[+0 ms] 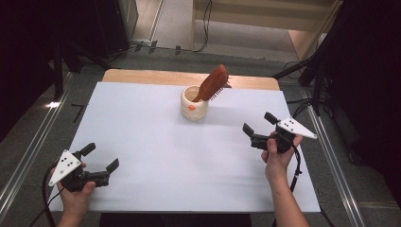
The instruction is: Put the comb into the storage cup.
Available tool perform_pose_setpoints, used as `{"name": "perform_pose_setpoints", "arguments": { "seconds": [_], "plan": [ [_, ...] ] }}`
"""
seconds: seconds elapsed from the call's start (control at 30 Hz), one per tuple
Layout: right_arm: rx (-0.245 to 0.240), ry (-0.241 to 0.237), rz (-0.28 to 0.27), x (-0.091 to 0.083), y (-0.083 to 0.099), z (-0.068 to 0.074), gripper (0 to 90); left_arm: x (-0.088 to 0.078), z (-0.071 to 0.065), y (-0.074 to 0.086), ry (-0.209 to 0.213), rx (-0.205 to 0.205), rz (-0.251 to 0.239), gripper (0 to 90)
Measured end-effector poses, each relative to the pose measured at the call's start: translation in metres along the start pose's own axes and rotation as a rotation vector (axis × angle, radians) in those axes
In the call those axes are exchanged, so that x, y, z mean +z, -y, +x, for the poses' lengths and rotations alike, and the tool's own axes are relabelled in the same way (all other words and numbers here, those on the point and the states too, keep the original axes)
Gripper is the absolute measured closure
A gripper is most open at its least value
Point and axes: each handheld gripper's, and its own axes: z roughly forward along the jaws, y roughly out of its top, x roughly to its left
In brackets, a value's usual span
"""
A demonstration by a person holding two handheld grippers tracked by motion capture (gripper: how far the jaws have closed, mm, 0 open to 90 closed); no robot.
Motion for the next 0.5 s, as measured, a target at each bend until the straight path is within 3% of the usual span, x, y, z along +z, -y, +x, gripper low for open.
{"name": "perform_pose_setpoints", "arguments": {
  "seconds": [0.5],
  "plan": [
    [-0.016,0.038,0.003,-0.029,0.025,-0.012,0.0,0.000,0.000,0.000,-0.005,0.000,0.003,0.0]
  ]
}}
